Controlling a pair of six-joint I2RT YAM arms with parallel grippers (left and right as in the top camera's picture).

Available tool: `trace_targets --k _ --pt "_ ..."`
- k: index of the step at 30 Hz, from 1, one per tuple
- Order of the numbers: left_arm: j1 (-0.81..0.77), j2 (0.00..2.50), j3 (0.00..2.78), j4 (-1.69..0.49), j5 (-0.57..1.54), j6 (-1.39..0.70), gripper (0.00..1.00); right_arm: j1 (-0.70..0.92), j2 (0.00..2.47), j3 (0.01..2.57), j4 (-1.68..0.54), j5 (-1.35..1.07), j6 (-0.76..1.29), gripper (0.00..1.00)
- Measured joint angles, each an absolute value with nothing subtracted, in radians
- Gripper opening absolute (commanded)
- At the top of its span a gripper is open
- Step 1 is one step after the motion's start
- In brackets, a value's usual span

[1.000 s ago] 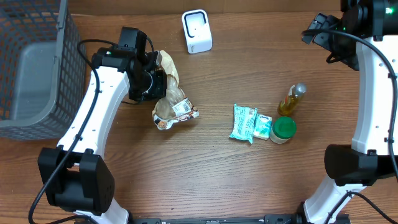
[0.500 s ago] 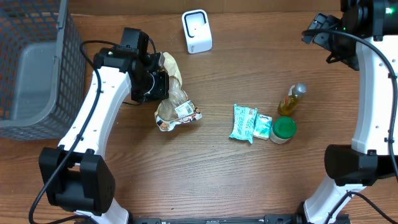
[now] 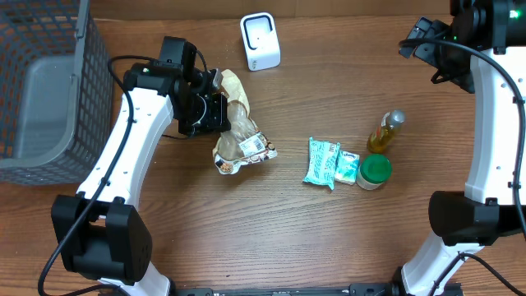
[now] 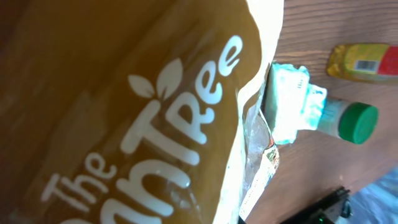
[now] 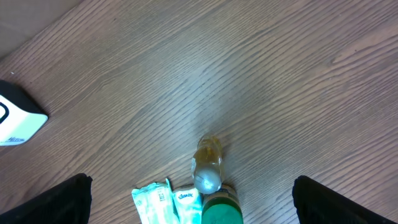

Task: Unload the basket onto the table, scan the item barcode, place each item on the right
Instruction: 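Lift the Pantree bag with the left gripper, then raise the Pantree bag up to the white scanner with the left gripper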

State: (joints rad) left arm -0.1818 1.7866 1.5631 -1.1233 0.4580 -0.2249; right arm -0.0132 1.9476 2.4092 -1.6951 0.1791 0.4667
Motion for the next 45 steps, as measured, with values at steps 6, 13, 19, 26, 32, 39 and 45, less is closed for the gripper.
trace_targets --k 6,13,19,26,32,39,45 --pt "-0.182 1.787 1.563 -1.126 0.514 -0.225 0.05 -0.014 1.948 2.409 -1.695 0.179 0.467 1.0" --pt "-0.182 1.787 1.566 -1.115 0.531 -0.239 0.04 -0.014 1.948 2.409 -1.695 0.179 0.467 1.0" --pt "-0.184 1.787 1.728 -1.187 0.463 -0.296 0.04 -0.014 1.948 2.409 -1.695 0.179 0.467 1.0" --pt "-0.234 1.781 1.942 -1.106 0.301 -0.338 0.04 -0.014 1.948 2.409 -1.695 0.179 0.467 1.0" --pt "-0.327 1.781 1.951 -0.918 0.046 -0.337 0.04 -0.014 1.948 2.409 -1.695 0.179 0.467 1.0" --pt "-0.421 1.84 1.952 -0.695 -0.298 -0.26 0.04 -0.013 1.948 2.409 -1.695 0.179 0.467 1.0" --pt "-0.463 1.98 1.951 -0.495 -0.51 -0.131 0.04 -0.013 1.948 2.409 -1.695 0.179 0.467 1.0"
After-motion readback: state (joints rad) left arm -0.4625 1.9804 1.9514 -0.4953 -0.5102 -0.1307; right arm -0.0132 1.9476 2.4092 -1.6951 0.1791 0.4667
